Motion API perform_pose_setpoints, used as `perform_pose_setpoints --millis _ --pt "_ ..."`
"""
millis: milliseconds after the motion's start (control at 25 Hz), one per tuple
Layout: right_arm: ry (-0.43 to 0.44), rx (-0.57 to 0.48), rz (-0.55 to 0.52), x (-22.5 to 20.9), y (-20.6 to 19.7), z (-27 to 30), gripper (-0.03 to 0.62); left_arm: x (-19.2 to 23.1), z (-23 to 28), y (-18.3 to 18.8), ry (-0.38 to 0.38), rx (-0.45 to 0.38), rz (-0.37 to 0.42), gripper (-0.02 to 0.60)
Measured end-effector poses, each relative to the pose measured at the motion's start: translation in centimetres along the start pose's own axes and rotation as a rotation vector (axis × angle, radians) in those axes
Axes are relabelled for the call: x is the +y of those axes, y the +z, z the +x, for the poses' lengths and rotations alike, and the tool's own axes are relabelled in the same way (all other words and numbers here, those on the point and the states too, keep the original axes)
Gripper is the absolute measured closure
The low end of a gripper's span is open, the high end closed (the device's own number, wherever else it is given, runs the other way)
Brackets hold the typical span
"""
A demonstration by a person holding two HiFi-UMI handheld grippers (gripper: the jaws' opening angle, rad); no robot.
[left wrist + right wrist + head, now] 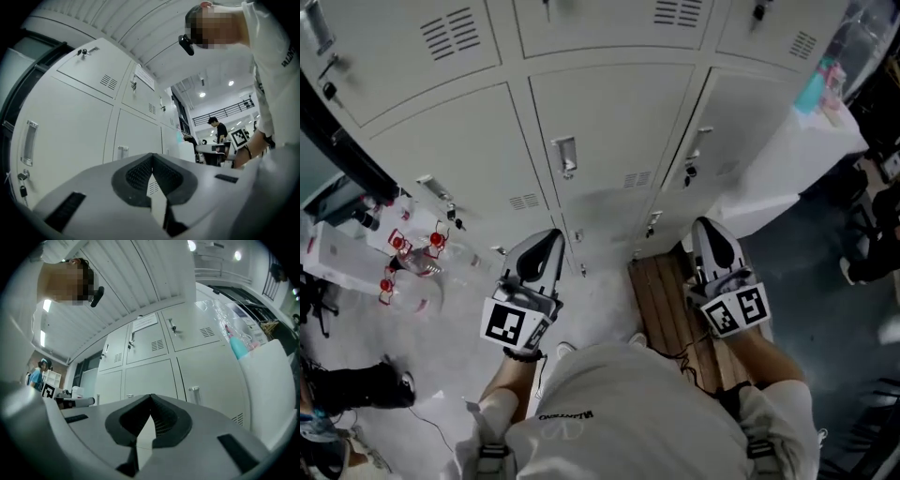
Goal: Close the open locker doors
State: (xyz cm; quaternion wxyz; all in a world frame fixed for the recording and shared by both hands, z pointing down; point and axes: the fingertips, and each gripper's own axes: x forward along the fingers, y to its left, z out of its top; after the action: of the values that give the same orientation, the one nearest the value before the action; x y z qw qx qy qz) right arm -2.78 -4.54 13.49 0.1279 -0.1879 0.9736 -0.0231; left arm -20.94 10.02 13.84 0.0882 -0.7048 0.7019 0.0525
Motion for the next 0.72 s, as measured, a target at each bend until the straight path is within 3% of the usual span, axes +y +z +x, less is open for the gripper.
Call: perform_pose_setpoints --millis 200,520,720 --pt "0.001 0.002 -0.005 0.0 0.0 0.4 0.585 1.7 -1.4 -0.8 0.062 0.001 -0.031 0.577" --pt "-0.007 0.022 -0.015 0.3 -0.6 -0.6 0.585 0.2 -1.5 -2.5 0.037 0.025 -0.058 0.577" --pt "-0.012 0.014 -0.026 0.6 -0.3 -0.7 0.585 0.0 -1.5 -1.7 0.052 0.007 -0.030 0.577"
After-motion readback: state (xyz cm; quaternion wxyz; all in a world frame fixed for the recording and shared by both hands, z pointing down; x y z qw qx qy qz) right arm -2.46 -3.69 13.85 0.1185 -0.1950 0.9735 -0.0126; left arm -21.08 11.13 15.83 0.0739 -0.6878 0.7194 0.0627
